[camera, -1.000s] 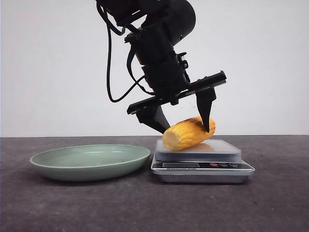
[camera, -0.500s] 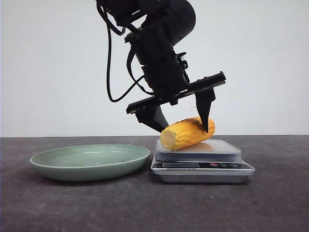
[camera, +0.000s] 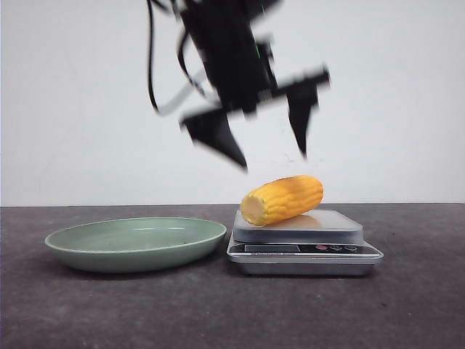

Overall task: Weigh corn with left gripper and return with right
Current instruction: 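Raise the left gripper away from the scale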

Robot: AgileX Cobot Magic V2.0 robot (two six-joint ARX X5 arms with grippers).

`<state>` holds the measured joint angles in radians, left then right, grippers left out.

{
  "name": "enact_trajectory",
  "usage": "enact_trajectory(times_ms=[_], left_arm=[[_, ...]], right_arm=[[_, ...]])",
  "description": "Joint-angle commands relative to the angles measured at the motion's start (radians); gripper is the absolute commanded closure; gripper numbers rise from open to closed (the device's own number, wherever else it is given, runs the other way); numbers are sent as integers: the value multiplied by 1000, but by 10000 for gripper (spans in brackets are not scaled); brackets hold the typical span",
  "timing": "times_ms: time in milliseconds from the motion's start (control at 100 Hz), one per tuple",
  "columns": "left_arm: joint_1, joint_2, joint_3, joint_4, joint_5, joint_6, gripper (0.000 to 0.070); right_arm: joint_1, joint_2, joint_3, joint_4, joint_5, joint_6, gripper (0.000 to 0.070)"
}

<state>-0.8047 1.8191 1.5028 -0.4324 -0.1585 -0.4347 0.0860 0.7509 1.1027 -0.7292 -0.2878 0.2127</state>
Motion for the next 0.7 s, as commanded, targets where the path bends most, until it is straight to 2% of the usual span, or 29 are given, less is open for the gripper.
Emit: enact_trajectory(times_ms=[0,280,560,690], left_arm=[[-11,-46,30,-17,-37,80,178],[61,-340,30,-175,-287,286,178],[365,-579,29,-430,-289,276,178],[457,-707,29,-496,-285,277,178]], right_arm=[[4,3,23,4,-1,-11,160],[4,3,23,-11,-2,-13,160],[4,3,23,-11,-5,-19,160],[4,3,23,-11,-18,-18,160]])
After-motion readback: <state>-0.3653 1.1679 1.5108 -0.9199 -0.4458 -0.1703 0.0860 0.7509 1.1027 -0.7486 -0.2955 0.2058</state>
